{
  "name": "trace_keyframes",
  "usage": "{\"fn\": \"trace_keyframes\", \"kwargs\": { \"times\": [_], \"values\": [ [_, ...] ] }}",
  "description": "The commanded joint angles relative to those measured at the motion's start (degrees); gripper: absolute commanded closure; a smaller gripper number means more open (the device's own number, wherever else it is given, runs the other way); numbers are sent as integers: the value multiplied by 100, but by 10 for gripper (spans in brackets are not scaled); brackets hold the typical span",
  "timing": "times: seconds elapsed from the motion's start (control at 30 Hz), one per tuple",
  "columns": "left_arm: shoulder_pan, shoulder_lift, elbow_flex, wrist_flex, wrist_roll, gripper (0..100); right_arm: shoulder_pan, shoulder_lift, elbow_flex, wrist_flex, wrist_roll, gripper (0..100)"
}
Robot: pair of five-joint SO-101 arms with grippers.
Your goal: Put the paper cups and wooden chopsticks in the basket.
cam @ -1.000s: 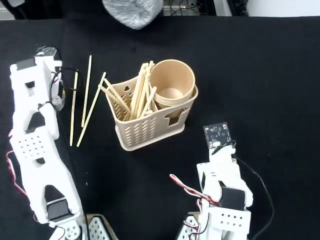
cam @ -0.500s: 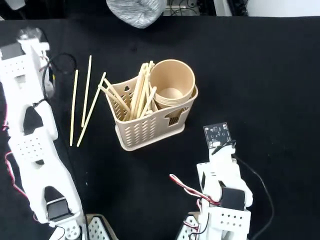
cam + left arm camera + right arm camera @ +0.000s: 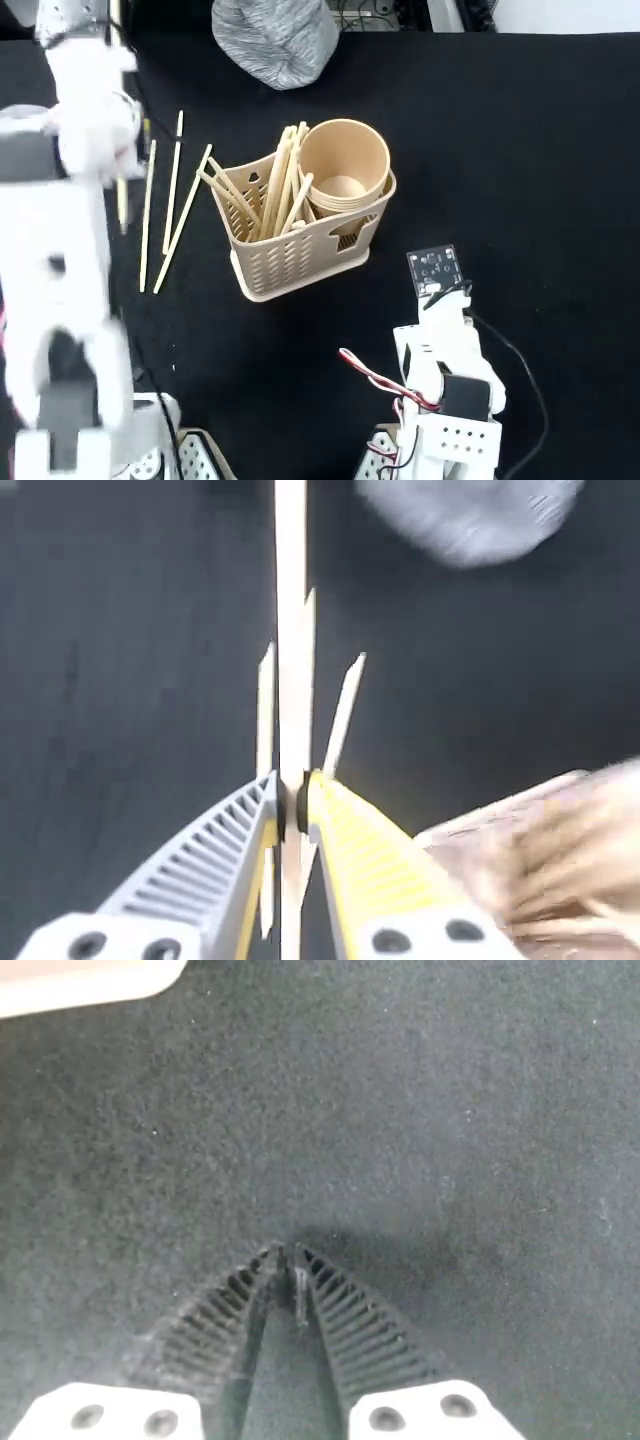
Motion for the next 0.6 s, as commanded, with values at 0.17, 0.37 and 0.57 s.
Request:
{"fn": "trace_keyframes", "kwargs": {
  "times": [0.17, 0.37, 0.57],
  "values": [
    [1437, -4519, 4681, -4431, 79, 971, -62, -400, -22, 26, 35, 985],
    [2123, -6154, 7319, -7833, 510, 971, -62, -400, -22, 26, 35, 985],
    [2334, -6374, 7653, -7798, 1407, 971, -62, -400, -22, 26, 35, 985]
  ]
}}
